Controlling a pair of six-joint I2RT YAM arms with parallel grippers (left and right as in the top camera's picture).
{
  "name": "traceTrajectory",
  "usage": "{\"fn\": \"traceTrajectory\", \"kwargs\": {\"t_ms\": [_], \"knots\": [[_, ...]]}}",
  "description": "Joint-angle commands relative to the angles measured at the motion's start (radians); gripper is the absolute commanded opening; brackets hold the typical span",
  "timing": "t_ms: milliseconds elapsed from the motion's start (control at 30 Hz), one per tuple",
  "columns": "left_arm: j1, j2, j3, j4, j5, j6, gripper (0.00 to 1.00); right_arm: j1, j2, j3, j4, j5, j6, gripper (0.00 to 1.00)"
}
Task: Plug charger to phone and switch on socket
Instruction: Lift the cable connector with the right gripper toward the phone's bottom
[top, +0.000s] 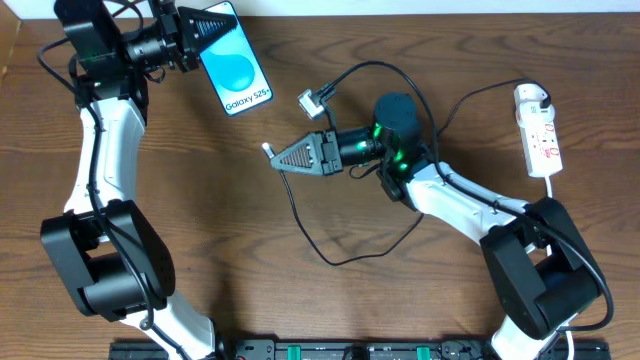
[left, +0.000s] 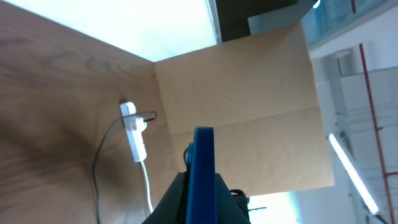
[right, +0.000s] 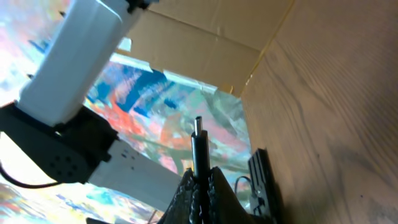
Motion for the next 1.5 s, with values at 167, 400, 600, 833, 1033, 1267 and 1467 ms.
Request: {"fn": "traceTrajectory", "kwargs": {"t_ms": [167,400,600,833,1033,1267,1467], "knots": [[0.002,-0.027,0.012,0.013,0.000,-0.067,0.07,-0.021,0.010,0.002,0.133,0.106,0.192,0.01],[0.002,-0.027,0.012,0.013,-0.032,-0.066,0.07,-0.021,0.010,0.002,0.245,0.166,0.319,0.01],[-0.011,-0.027,0.012,0.023,-0.050,-0.066,0.07,-0.018,0.010,0.002,0.256,0.201,0.399,0.01],[-0.047,-0.027,0.012,0.059,-0.048,-0.061,0.07,-0.018,0.010,0.002,0.275,0.200,0.430,0.01],[-0.050,-0.027,0.012,0.058,-0.047,-0.058,0.07,-0.019,0.010,0.002,0.312,0.200,0.429,0.01],[-0.050,-0.027,0.012,0.058,-0.031,-0.059,0.08,-0.019,0.010,0.002,0.312,0.200,0.428,0.01],[-0.050,-0.027,0.012,0.057,-0.032,-0.075,0.07,-0.019,0.010,0.002,0.311,0.200,0.417,0.01]]}}
